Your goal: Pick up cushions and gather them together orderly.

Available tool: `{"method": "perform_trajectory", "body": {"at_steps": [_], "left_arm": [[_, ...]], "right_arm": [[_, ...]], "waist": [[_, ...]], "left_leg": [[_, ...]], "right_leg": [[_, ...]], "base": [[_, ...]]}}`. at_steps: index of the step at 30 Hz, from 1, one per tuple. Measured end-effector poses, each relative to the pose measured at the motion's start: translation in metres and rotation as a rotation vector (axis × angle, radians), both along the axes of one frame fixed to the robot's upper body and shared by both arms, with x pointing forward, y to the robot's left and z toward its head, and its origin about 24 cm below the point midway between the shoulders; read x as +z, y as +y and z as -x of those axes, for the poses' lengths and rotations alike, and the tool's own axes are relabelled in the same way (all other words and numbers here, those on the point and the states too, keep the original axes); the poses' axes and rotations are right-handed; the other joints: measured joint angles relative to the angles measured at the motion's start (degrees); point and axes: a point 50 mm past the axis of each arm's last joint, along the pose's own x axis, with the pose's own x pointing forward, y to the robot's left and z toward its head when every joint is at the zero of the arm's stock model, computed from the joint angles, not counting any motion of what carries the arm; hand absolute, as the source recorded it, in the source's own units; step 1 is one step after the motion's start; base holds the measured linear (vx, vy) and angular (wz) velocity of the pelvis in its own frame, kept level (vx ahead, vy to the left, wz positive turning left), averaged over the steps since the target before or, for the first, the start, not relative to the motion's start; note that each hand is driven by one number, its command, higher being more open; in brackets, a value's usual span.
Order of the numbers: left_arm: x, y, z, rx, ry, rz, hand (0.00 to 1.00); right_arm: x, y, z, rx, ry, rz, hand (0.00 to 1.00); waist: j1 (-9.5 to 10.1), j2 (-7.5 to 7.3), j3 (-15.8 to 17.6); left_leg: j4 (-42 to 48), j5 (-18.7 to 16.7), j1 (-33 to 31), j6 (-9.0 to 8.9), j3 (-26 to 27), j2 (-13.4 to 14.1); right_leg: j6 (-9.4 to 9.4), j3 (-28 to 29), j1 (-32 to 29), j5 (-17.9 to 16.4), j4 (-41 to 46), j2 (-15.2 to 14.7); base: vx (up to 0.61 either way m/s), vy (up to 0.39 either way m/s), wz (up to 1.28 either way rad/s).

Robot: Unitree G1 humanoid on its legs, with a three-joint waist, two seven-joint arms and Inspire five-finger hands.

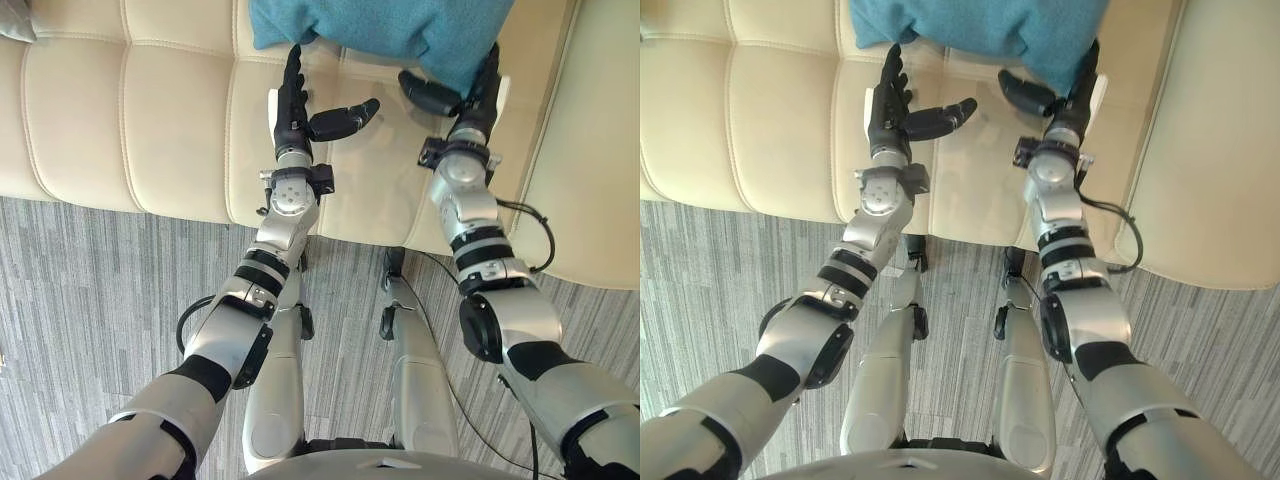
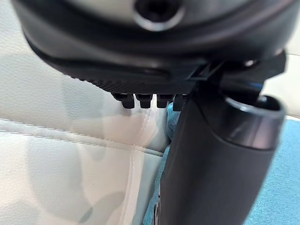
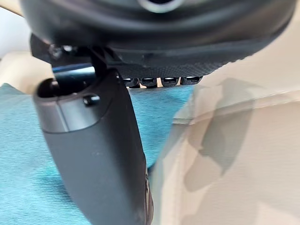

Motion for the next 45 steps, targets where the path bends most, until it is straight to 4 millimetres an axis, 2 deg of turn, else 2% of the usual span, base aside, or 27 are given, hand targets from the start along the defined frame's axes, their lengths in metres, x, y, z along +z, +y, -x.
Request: {"method": "perform_trajectory", "body": {"at_steps": [3,8,10,11,13,16,18,19,21,22,25,27,28,30,32,34,35,36,39,43,45], "left_arm": [[-0.003,0.01,0.001,0.025,0.005,0.023,1.0],[0.002,0.037,0.007,0.083,-0.046,0.033,1.0],[0.004,0.056,0.012,0.122,-0.076,0.043,1.0],[0.003,0.057,0.013,0.124,-0.076,0.042,1.0],[-0.019,0.071,0.022,0.147,-0.035,0.038,1.0],[-0.049,0.077,0.035,0.128,0.032,0.034,1.0],[-0.089,0.08,0.056,0.088,0.134,0.033,1.0],[-0.101,0.08,0.063,0.078,0.168,0.041,1.0],[-0.154,0.085,0.097,0.053,0.338,0.064,1.0],[-0.171,0.087,0.11,0.05,0.398,0.07,1.0],[-0.21,0.091,0.143,0.052,0.55,0.087,1.0],[-0.251,0.101,0.175,0.068,0.741,0.07,1.0],[-0.26,0.104,0.181,0.073,0.788,0.058,1.0],[-0.288,0.114,0.207,0.098,0.95,0.027,1.0],[-0.299,0.12,0.22,0.11,1.023,0.004,1.0],[-0.318,0.131,0.246,0.123,1.174,-0.056,1.0],[-0.319,0.132,0.249,0.126,1.185,-0.059,1.0],[-0.324,0.134,0.257,0.136,1.223,-0.061,1.0],[-0.328,0.14,0.269,0.153,1.271,-0.071,1.0],[-0.33,0.142,0.273,0.175,1.288,-0.056,1.0],[-0.329,0.14,0.269,0.169,1.277,-0.053,1.0]], "right_arm": [[-0.008,-0.01,0.009,-0.023,-0.019,-0.024,1.0],[-0.04,-0.037,0.028,-0.102,0.017,-0.063,1.0],[-0.058,-0.056,0.044,-0.155,0.039,-0.084,1.0],[-0.06,-0.058,0.046,-0.16,0.041,-0.086,1.0],[-0.085,-0.072,0.068,-0.189,0.082,-0.078,1.0],[-0.104,-0.078,0.088,-0.174,0.11,-0.065,1.0],[-0.124,-0.078,0.109,-0.133,0.156,-0.041,1.0],[-0.129,-0.077,0.115,-0.119,0.171,-0.037,1.0],[-0.16,-0.068,0.141,-0.045,0.267,-0.041,1.0],[-0.172,-0.064,0.151,-0.019,0.312,-0.044,1.0],[-0.202,-0.056,0.177,0.032,0.436,-0.051,1.0],[-0.239,-0.047,0.198,0.098,0.617,-0.002,1.0],[-0.248,-0.045,0.203,0.111,0.663,0.005,1.0],[-0.28,-0.041,0.223,0.143,0.831,-0.01,1.0],[-0.296,-0.038,0.234,0.156,0.915,-0.031,1.0],[-0.323,-0.034,0.262,0.154,1.079,-0.104,1.0],[-0.325,-0.034,0.265,0.151,1.091,-0.112,1.0],[-0.332,-0.033,0.276,0.13,1.138,-0.152,1.0],[-0.341,-0.034,0.292,0.07,1.19,-0.246,1.0],[-0.342,-0.035,0.298,0.039,1.194,-0.294,1.0],[-0.343,-0.033,0.299,0.031,1.193,-0.318,1.0]], "waist": [[0.05,-0.01,0.0],[0.11,-0.04,0.0],[0.18,-0.06,-0.1],[0.19,-0.06,-0.1],[0.16,-0.05,-0.9],[0.11,-0.19,-1.8],[0.09,-0.53,-3.6],[0.09,-0.59,-3.7],[0.03,-1.51,-7.1],[0.02,-1.8,-8.6],[0.16,-1.99,-11.8],[-0.11,-2.24,-15.6],[-0.12,-2.31,-16.4],[-0.15,-2.46,-18.6],[-0.11,-2.54,-19.0],[-0.11,-2.74,-19.7],[-0.12,-2.78,-19.9],[-0.33,-2.9,-20.0],[-0.41,-3.4,-20.3],[-0.41,-4.13,-20.8],[-0.4,-4.95,-21.1]], "left_leg": [[0.0,0.0,0.6,-0.12,-0.2,0.1],[0.0,0.0,2.4,-0.37,-0.1,0.0],[0.0,-0.2,4.0,-0.62,-0.1,0.1],[0.0,-0.2,4.3,-0.66,-0.1,0.1],[-0.1,-1.5,7.3,-1.35,0.0,0.1],[-0.1,-2.2,10.1,-1.36,0.1,0.1],[-0.1,-3.0,12.8,-1.22,0.3,0.1],[0.0,-3.3,14.0,-1.33,0.4,0.1],[0.1,-4.8,17.4,-1.73,0.6,0.2],[0.1,-5.3,18.5,-1.83,0.7,0.1],[0.3,-6.5,21.6,-2.25,0.6,0.4],[0.7,-8.0,24.3,-2.46,0.6,0.5],[0.7,-8.3,24.9,-2.46,0.6,0.6],[0.7,-9.1,26.8,-2.71,0.6,0.6],[0.5,-9.5,28.2,-2.54,0.8,0.6],[-0.1,-9.8,30.4,-2.33,1.7,0.3],[-0.1,-9.9,30.4,-2.32,1.7,0.2],[-0.1,-10.0,31.1,-2.24,2.0,0.0],[-0.1,-10.4,33.1,-2.09,3.5,-0.2],[-0.1,-10.7,34.8,-2.01,5.6,-0.1],[0.5,-11.4,34.7,-1.82,6.4,0.0]], "right_leg": [[-0.19,-0.2,-0.1,-1.1,1.7,0.0],[-0.46,-0.3,0.5,-2.6,4.1,-0.2],[-0.59,-0.3,1.6,-3.3,5.1,-0.3],[-0.59,-0.3,1.8,-3.4,5.2,-0.3],[-0.56,-0.4,4.8,-4.3,5.4,-0.3],[-0.57,-0.4,7.6,-5.1,5.3,-0.4],[-0.53,-0.5,10.3,-6.0,5.1,-0.4],[-0.54,-0.5,11.6,-6.3,4.9,-0.4],[-0.52,-0.6,15.1,-7.6,4.5,-0.3],[-0.6,-0.8,16.4,-7.9,4.0,-0.3],[-0.61,-1.2,20.8,-8.2,1.6,0.2],[-0.53,-1.5,25.0,-8.1,-1.2,0.7],[-0.47,-1.5,25.9,-8.1,-1.8,0.7],[-0.13,-1.6,28.9,-7.4,-4.6,0.9],[-0.02,-1.4,30.8,-6.7,-6.4,1.0],[0.31,-0.8,33.7,-5.2,-9.7,0.9],[0.35,-0.7,33.8,-5.0,-9.9,0.9],[0.52,-0.5,34.8,-4.5,-11.0,0.7],[0.69,1.0,36.4,-3.8,-11.7,0.6],[0.71,2.6,36.8,-3.2,-11.5,0.6],[-0.15,2.1,35.3,-3.2,-8.9,0.5]], "base": [[0.07,-0.038,0.06],[0.06,-0.049,0.03],[0.04,-0.067,0.02],[0.04,-0.072,0.0],[0.05,-0.078,0.0],[0.06,-0.083,0.0],[0.11,-0.109,-0.02],[0.13,-0.124,-0.02],[0.15,-0.116,-0.03],[0.12,-0.068,-0.01],[0.15,-0.056,0.0],[0.12,-0.023,-0.01],[0.1,-0.002,-0.01],[0.07,0.025,-0.01],[0.05,0.039,-0.08],[0.03,0.044,-0.17],[0.02,0.039,-0.14],[0.02,0.032,-0.08],[0.0,0.033,-0.24],[-0.06,0.031,-0.27],[-0.08,0.02,-0.16]]}}
